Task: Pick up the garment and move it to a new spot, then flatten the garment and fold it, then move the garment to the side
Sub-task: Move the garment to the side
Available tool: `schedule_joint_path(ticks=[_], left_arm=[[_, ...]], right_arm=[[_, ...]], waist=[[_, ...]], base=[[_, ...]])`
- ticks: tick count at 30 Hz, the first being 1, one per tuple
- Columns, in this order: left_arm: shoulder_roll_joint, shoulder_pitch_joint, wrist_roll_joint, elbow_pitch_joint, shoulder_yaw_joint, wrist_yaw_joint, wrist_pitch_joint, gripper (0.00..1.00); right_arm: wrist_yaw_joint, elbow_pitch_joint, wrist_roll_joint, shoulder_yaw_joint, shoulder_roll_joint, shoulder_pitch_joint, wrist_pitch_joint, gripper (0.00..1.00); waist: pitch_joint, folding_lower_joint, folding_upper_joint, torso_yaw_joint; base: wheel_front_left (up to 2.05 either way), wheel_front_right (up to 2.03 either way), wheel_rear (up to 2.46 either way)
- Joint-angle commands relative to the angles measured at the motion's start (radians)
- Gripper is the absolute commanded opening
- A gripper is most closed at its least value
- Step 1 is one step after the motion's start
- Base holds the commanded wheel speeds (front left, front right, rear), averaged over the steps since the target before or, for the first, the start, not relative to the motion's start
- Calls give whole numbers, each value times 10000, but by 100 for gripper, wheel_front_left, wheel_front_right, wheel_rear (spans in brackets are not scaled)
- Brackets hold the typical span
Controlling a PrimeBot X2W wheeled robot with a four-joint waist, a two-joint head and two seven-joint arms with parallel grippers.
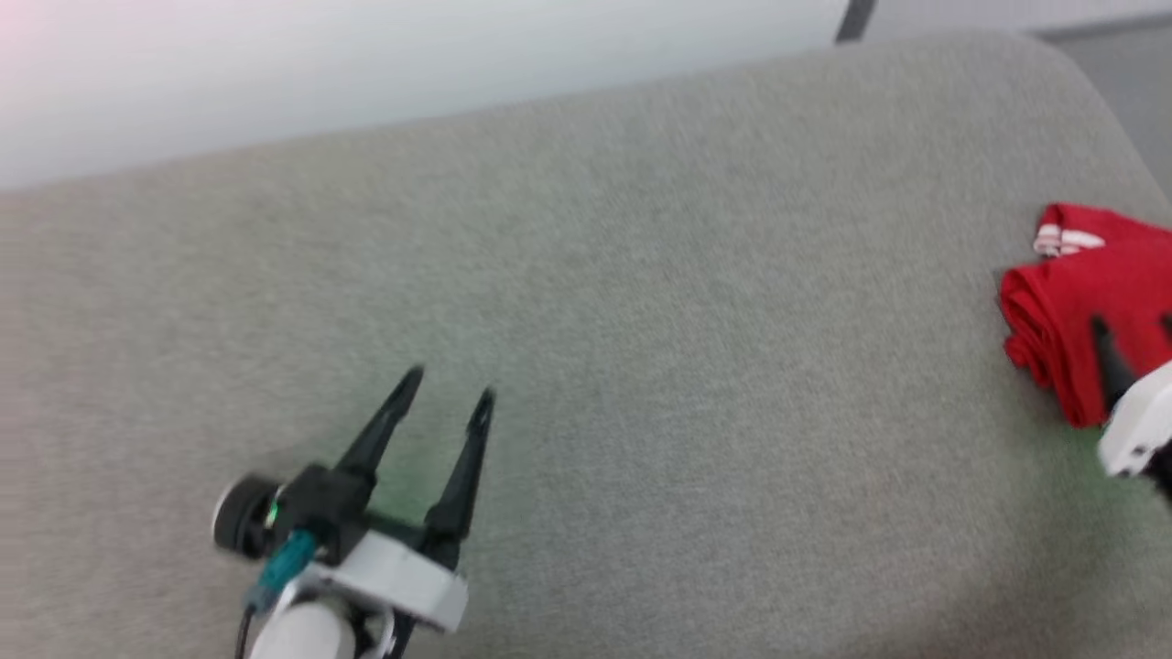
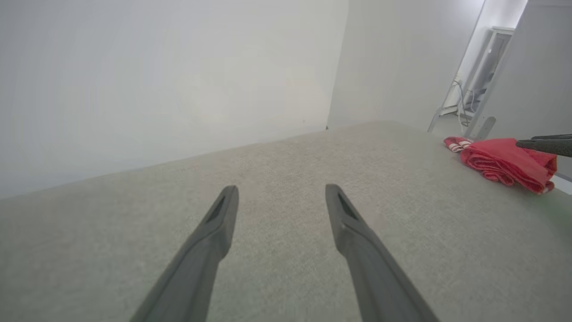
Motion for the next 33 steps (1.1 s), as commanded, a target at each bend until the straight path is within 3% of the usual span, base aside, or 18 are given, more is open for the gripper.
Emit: schedule_joint_path(ticks=[1,13,22,33], left_arm=[[-87,489,-43,213,228,-10,-5,100],[-528,1914,155,1227,1750,-12,-5,100],[-622,2205,278,1397,2189,-16,-5,100],[-531,2489,133,1096,2339,-18,-4,100]], right_arm=[[-11,-287,145,279,114,479,-282,100],[-11,-1840,907,552,885,2467,-1144,100],[-11,-3488,312,-82,1624,3365,-1165,100],[-11,-5479,-393,-1455,1862,5054,-1168,100]], waist=[[-1383,0,0,963],[-2675,0,0,1921],[-2959,0,0,2249],[-3100,0,0,2421]], base=[[0,0,0],[0,0,0],[0,0,0],[0,0,0]])
